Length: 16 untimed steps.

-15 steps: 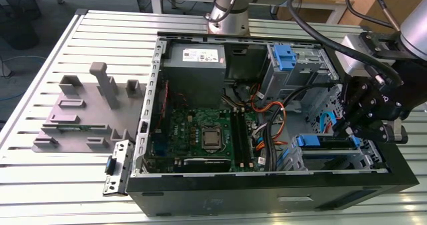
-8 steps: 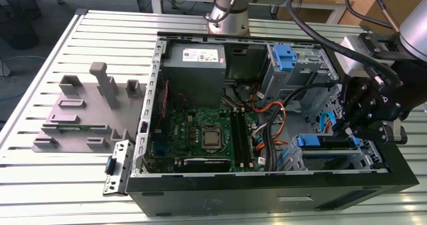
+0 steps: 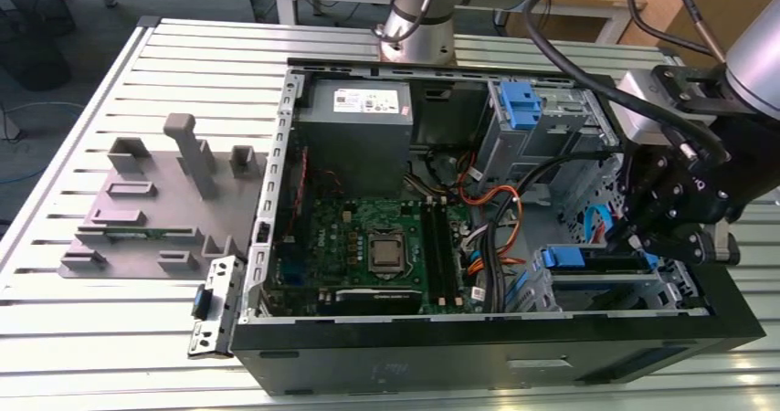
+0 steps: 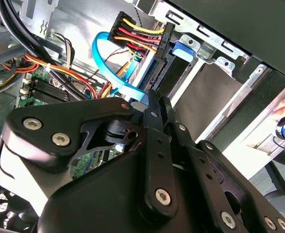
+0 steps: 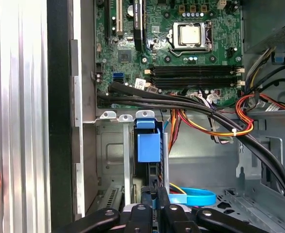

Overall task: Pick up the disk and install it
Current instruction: 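Insert the first disk wire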

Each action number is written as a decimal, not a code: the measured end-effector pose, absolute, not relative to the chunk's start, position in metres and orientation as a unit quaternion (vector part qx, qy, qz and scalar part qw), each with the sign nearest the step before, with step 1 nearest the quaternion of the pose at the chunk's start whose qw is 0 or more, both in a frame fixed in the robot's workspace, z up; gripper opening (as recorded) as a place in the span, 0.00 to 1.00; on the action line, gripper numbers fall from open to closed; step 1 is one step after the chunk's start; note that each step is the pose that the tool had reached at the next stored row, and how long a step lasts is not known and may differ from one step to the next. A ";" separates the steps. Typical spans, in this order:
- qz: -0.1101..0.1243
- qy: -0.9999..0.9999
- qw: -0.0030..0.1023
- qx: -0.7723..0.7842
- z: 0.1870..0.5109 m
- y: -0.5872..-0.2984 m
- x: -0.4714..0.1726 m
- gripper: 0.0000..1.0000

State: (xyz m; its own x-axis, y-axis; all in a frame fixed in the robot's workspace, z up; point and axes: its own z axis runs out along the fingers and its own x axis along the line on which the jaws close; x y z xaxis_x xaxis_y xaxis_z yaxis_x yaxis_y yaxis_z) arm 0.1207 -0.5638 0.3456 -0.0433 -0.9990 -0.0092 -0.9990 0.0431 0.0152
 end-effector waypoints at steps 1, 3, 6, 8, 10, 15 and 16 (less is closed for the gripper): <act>-0.009 -0.722 0.002 0.692 0.345 -0.564 0.121 0.16; -0.009 -0.722 0.002 0.692 0.345 -0.564 0.121 0.16; -0.009 -0.722 0.002 0.692 0.342 -0.564 0.121 0.16; -0.009 -0.722 0.002 0.692 0.342 -0.564 0.121 0.16; -0.009 -0.722 0.002 0.692 0.341 -0.564 0.121 0.16; -0.009 -0.722 0.001 0.692 0.340 -0.562 0.121 0.16; -0.009 -0.722 0.001 0.692 0.340 -0.562 0.121 0.16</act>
State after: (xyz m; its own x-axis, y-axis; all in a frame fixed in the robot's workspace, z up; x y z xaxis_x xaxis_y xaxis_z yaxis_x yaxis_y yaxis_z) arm 0.1207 -0.5617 0.3398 -0.0433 -0.9990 -0.0106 -0.9990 0.0431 0.0153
